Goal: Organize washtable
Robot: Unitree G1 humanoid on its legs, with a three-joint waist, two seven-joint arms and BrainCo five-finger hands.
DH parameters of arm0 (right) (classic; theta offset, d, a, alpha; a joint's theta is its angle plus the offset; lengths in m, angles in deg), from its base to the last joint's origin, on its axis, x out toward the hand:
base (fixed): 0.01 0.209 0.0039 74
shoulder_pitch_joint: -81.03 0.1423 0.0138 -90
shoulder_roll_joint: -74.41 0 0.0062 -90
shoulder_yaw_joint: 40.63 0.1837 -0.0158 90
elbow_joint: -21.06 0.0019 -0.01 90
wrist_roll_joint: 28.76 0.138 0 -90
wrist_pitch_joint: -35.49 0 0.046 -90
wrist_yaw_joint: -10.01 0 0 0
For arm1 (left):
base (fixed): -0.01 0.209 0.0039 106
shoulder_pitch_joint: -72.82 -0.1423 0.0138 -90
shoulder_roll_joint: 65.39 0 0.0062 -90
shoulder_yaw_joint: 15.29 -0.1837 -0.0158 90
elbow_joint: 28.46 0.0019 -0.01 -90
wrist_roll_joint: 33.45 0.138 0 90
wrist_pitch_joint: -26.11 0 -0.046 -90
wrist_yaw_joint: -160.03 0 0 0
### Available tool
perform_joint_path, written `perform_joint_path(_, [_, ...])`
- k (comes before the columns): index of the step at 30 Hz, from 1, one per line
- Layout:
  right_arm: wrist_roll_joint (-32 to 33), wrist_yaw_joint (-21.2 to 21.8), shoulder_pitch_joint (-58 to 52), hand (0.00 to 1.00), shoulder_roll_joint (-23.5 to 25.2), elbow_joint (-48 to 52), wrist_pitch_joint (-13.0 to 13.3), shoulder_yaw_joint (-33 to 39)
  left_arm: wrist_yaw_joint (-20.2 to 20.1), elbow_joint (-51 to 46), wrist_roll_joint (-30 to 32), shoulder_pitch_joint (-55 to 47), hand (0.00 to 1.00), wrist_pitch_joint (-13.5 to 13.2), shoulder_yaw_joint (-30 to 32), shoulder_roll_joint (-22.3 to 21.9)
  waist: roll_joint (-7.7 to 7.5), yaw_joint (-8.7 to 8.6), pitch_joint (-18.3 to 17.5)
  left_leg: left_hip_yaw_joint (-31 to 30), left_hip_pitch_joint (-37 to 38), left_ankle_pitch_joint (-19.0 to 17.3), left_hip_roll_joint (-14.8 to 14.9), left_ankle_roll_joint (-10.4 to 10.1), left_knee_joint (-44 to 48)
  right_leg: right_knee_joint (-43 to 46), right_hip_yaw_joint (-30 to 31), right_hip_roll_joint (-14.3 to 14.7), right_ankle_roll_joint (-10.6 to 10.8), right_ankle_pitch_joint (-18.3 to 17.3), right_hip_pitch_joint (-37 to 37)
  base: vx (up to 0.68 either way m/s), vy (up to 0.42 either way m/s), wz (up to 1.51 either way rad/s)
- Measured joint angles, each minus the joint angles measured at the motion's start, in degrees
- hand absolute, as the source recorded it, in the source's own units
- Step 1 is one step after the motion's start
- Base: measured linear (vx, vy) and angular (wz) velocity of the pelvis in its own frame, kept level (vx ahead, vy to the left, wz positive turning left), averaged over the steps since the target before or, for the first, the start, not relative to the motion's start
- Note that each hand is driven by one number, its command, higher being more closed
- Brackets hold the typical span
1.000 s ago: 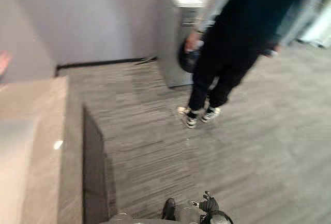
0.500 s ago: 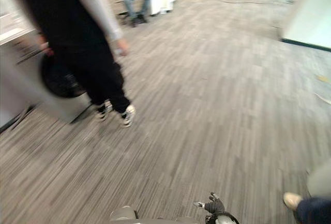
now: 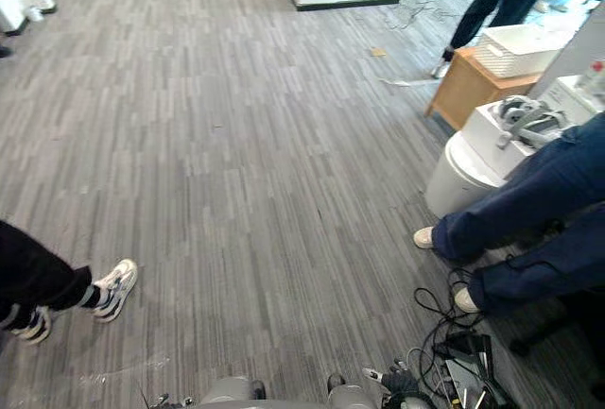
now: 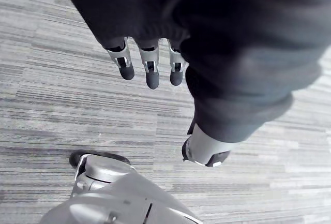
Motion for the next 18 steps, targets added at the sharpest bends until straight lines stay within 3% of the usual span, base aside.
perform_joint_path(3, [-1.0, 0.6, -0.4, 0.00, 0.1, -0.2, -0.1, -0.1, 0.0, 1.0, 0.0, 0.2, 0.00, 0.0, -1.6, 0.5, -0.25, -0.22, -2.2, 0.5, 2.5, 0.7, -1.4, 1.1, -3.8, -2.6, 0.5, -0.9, 0.2, 0.5, 1.5, 0.07, 0.045, -0.14])
perform_joint_path(4, [-1.3, 1.2, -0.8, 0.00, -0.1, -0.2, -0.1, -0.1, -0.1, 1.3, 0.0, 0.2, 0.00, 0.0, -1.6, 0.2, 0.40, -0.20, -3.2, 0.6, 2.6, 0.9, -1.5, 1.4, -5.2, -3.9, 0.4, -0.9, 0.4, 1.3, 1.5, 0.06, 0.054, -0.06])
perform_joint_path(8, [-1.3, 1.1, -0.9, 0.00, -0.2, -0.4, -0.1, -0.2, -0.1, 2.7, 0.0, 0.3, 0.00, 0.1, -1.5, 0.0, 0.79, -0.19, -3.0, 0.4, 6.7, 1.8, -1.8, 1.5, -8.2, -6.6, -1.1, -1.7, 0.1, 2.4, 5.5, 0.04, 0.038, 0.06])
perform_joint_path(18, [-1.2, 1.1, -0.9, 0.00, 0.0, -0.5, 0.0, -3.3, -0.3, 2.7, 0.0, 0.0, 0.00, 0.0, -1.8, 1.0, -1.56, -0.16, -2.8, -1.1, 8.5, 6.6, -4.1, 2.0, -14.3, -9.7, -4.2, -3.5, 0.3, 4.6, 6.5, -0.07, -0.001, 0.10])
